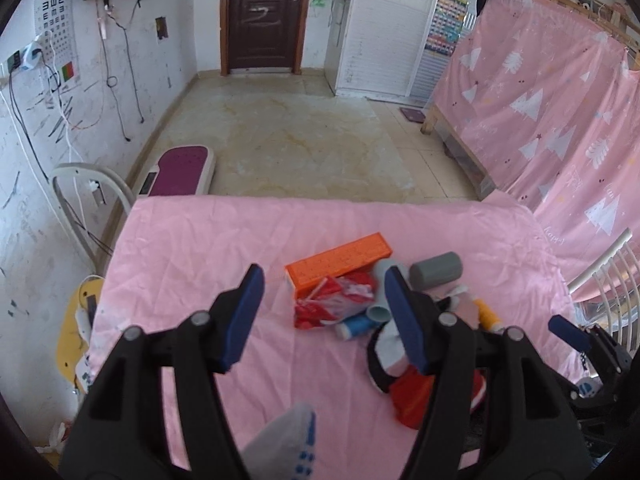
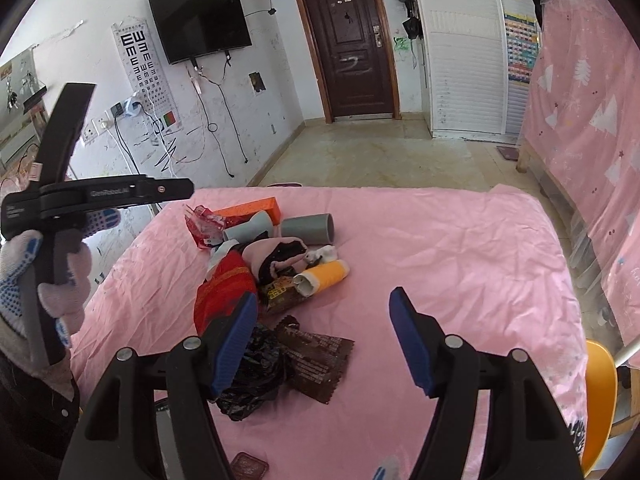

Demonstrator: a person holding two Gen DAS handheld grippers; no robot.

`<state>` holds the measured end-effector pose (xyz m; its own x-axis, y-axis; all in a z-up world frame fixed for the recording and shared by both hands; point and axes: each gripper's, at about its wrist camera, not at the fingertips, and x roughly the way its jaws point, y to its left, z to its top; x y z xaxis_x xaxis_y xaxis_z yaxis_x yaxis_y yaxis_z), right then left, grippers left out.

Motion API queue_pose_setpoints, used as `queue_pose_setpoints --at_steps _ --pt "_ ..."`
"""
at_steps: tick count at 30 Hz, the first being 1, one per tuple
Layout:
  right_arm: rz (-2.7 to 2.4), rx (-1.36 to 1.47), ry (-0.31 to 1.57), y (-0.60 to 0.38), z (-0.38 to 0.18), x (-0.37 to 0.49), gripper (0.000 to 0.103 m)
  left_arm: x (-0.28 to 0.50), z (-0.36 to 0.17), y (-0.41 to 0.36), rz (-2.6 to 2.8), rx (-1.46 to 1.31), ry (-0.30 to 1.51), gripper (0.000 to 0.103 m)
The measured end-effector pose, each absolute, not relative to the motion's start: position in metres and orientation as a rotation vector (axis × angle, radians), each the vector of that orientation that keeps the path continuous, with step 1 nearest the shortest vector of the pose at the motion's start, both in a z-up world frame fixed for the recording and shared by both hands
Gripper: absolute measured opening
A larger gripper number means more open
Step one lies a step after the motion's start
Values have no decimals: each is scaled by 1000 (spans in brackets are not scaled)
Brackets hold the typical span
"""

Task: Collect trash
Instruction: 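Move both open tools back over the cluttered bed, then grasp the red plastic packet with the left tool while the right tool grasps the red knitted sock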

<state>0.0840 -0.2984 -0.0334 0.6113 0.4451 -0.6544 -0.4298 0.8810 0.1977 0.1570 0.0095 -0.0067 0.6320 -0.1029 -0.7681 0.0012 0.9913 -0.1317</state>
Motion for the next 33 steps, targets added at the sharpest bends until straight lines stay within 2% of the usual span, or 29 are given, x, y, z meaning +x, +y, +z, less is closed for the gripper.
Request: queue_pose_setpoints --at_steps 10,15,16,19,33 --pt "537 -1 783 -288 -37 81 64 175 -43 10 -99 -111 951 60" --pt "549 -7 796 -286 -40 78 65 173 -47 3 -138 -85 950 36" --pt "554 -7 797 -286 -40 78 65 172 -47 0 -145 -80 951 28" --pt "564 -21 795 -280 -38 78 65 166 -45 -5 -153 -69 939 20" --pt "693 -74 794 -234 -29 83 66 127 -10 19 -144 -130 829 19"
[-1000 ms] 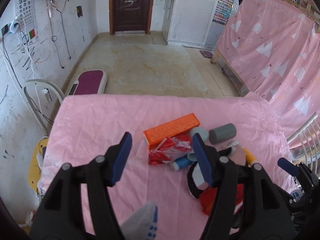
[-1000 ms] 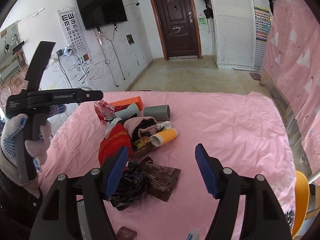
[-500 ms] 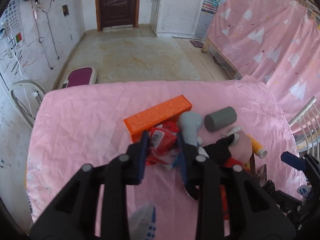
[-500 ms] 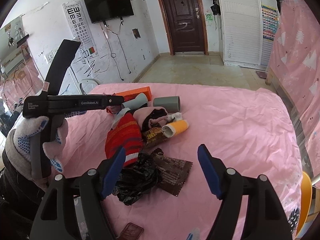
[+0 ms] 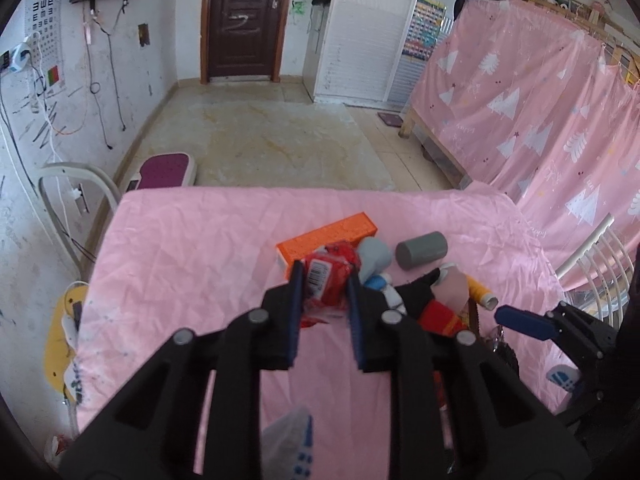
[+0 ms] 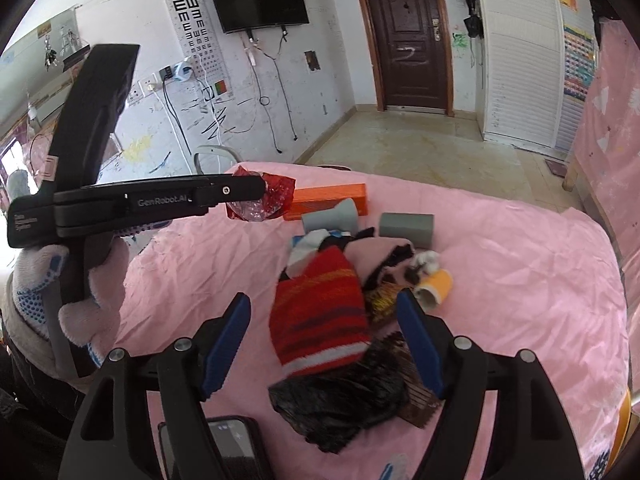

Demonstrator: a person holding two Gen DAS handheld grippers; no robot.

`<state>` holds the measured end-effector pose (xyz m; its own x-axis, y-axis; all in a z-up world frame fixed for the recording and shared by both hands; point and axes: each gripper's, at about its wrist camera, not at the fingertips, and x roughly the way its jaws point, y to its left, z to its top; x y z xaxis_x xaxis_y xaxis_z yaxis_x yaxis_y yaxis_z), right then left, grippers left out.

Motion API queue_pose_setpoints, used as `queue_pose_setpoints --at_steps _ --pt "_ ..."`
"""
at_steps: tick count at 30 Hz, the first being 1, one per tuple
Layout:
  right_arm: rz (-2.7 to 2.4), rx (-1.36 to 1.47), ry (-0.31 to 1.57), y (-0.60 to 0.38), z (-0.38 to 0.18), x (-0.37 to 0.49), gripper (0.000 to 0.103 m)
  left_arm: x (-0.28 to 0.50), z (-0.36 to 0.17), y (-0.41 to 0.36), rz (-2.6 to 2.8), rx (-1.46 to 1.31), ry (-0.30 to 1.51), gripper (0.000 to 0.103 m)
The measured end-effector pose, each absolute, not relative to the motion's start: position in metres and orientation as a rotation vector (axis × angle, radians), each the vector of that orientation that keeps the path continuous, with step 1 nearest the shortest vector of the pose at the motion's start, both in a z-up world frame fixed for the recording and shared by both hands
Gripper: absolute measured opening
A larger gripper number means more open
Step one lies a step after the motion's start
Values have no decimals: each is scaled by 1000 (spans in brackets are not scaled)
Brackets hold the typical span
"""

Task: Collect trash
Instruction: 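Grasp the red plastic packet with the left tool while the right tool grasps the red knitted sock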

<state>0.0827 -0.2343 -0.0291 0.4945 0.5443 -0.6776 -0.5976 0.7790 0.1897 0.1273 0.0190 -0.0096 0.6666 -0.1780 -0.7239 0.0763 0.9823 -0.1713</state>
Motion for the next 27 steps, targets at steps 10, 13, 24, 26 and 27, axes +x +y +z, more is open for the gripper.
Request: queue_pose_setpoints --at_steps 10,13,24,26,27 --pt "664 -172 842 -212 -46 88 26 119 -5 25 -138 -144 804 19" --pt "655 -198 846 -210 -50 87 4 119 -4 26 -134 -147 805 19" --pt "680 -140 756 -222 -26 75 0 111 8 19 -119 -135 783 19" --pt "683 -127 739 -226 -20 73 0 108 12 13 -114 -127 778 19" --pt "682 -117 724 -230 -16 71 0 107 13 11 -111 -124 776 19"
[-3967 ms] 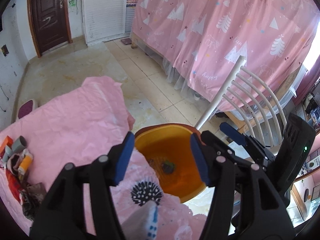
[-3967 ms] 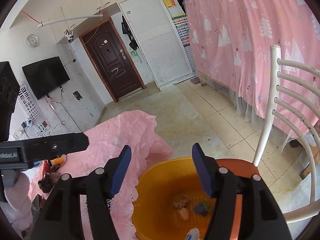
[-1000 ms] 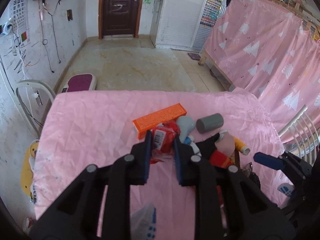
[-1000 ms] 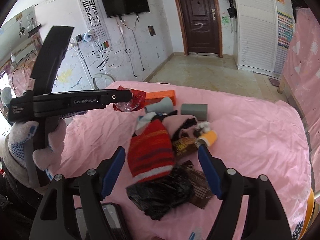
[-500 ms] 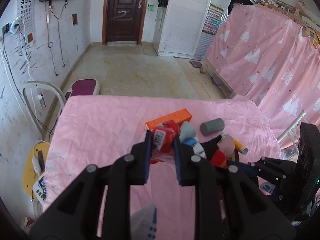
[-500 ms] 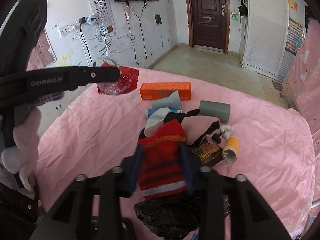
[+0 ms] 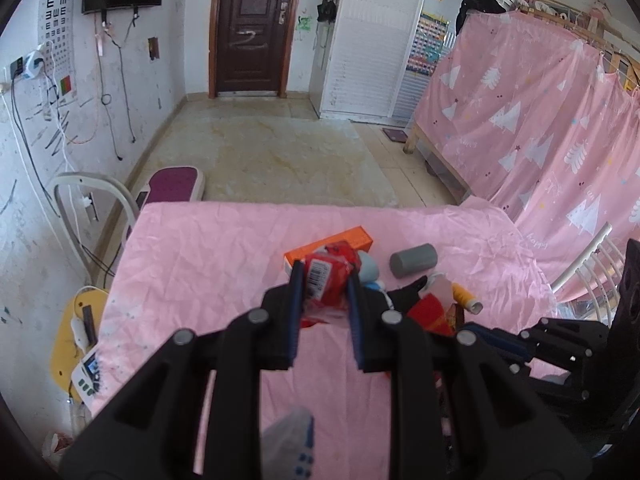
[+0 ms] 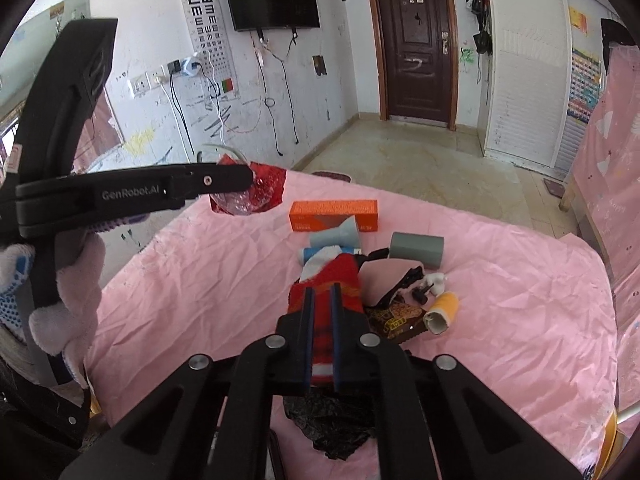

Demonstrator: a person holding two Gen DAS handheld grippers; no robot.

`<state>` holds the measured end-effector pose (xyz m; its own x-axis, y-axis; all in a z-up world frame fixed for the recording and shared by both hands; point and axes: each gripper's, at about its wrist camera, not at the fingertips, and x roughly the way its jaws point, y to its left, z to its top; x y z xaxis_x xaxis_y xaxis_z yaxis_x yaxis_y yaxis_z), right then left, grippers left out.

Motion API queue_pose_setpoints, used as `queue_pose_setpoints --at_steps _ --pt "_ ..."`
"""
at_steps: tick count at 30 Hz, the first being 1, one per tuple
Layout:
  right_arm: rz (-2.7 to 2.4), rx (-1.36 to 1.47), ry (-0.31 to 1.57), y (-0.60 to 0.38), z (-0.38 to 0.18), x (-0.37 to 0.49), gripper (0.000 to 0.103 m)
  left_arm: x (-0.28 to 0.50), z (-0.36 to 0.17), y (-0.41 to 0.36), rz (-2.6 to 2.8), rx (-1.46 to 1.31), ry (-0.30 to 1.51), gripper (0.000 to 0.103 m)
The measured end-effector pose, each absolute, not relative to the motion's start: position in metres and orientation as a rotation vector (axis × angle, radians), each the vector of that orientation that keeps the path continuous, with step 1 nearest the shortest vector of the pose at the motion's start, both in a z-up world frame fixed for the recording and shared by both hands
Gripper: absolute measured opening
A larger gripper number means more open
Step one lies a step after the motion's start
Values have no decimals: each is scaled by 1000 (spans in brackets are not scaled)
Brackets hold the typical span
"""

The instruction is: Collect trash

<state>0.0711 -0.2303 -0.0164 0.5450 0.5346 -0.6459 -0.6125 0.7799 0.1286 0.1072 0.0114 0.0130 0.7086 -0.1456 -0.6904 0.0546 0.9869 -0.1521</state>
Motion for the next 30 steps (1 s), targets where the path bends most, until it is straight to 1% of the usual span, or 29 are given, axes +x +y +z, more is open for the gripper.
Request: queue_pose_setpoints --at_steps 6,19,20,22,23,24,25,26,30 --pt "686 -78 746 -238 -16 77 0 102 21 3 -104 -113 760 19" --pt "653 -140 803 -218 -36 92 1 103 17 9 -94 -131 767 19" --pt "645 -146 805 -217 -37 93 4 103 15 11 -95 -133 770 19" --pt "638 -153 803 -217 -38 93 14 105 13 12 -98 -135 774 19" --pt "636 -154 800 -217 -37 93 29 105 12 12 -100 -136 777 19" --pt "635 -154 792 -217 -35 92 50 106 11 13 -102 -138 779 19" --pt "636 -154 787 -218 -34 92 57 107 10 13 -104 -140 781 19" --pt "638 -153 784 -217 -34 92 62 108 9 13 -106 -141 782 19" --pt "646 -174 804 -209 -38 94 62 109 7 14 -107 -146 779 19"
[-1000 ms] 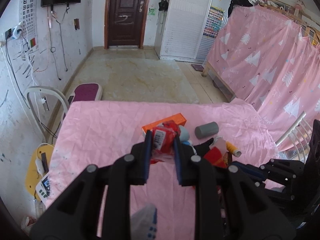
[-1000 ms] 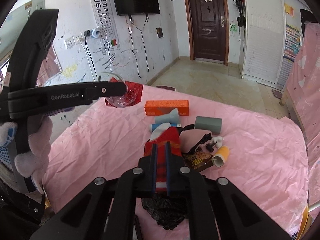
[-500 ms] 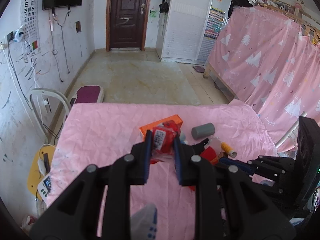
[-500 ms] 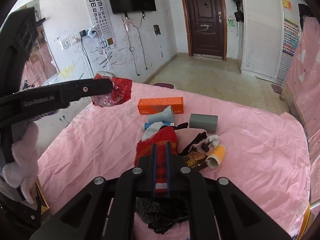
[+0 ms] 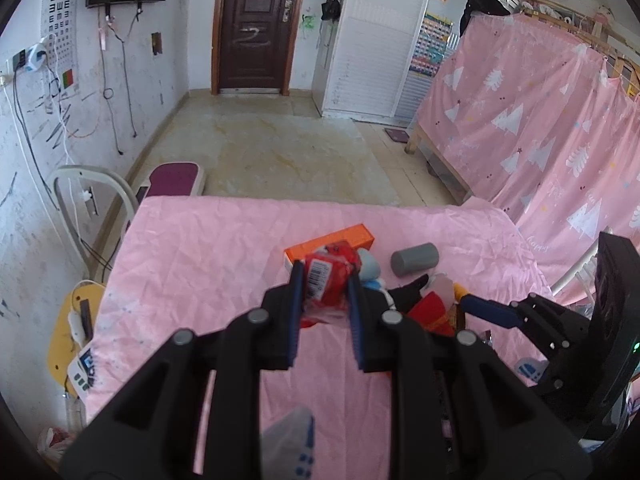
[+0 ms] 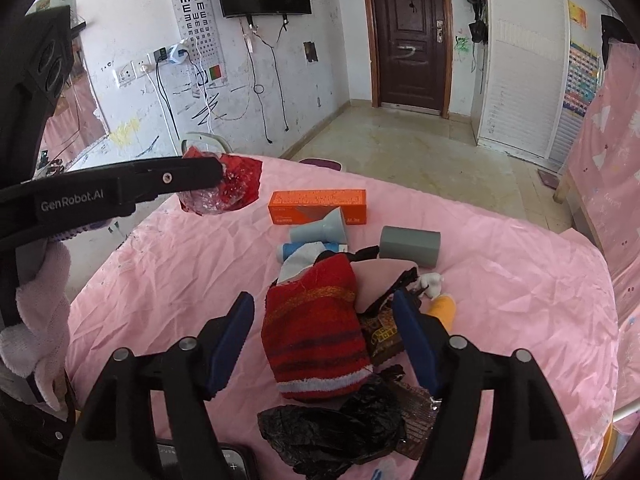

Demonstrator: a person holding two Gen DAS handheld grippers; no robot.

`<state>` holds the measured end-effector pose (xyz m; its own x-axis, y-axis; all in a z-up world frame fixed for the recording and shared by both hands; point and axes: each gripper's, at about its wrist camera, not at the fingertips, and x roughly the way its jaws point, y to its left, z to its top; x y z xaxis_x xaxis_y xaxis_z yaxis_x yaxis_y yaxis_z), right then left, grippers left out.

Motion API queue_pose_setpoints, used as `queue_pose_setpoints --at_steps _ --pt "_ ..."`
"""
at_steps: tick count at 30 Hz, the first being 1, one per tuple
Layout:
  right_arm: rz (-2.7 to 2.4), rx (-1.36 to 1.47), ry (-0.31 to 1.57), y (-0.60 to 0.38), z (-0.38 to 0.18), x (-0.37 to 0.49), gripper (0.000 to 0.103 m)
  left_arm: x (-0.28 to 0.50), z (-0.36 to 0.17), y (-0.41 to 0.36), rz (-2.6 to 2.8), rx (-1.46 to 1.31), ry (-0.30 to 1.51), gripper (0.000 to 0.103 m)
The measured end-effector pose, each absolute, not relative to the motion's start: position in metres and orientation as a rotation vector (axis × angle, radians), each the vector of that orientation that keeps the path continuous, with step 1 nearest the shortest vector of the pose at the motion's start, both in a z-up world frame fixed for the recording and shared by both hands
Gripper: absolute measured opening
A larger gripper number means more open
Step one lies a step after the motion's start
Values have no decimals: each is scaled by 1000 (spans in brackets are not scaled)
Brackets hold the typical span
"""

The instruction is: Collect trash

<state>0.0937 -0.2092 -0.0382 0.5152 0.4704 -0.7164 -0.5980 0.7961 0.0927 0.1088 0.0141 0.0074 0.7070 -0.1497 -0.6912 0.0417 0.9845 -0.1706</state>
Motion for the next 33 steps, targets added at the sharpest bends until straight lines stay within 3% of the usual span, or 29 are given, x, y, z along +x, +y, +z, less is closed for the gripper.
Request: queue_pose_setpoints --at_steps 5,7,9,13,15,16,33 --pt "646 -192 819 -203 -45 95 61 110 3 17 -98 -156 782 19" --pt "637 -189 827 -204 -47 97 53 110 1 18 -94 -161 785 19" --pt "628 -178 839 -206 -49 100 34 110 0 17 -95 -163 787 19" --pt "623 -186 838 -207 -50 98 19 109 0 16 -98 -161 786 19" --pt "616 -203 828 -207 -50 96 4 109 0 15 -97 -161 787 19" --pt "622 -202 827 -207 -49 95 2 109 0 15 -98 -162 786 19" --pt "649 -107 769 -246 -22 84 0 98 14 -13 -97 -113 768 19"
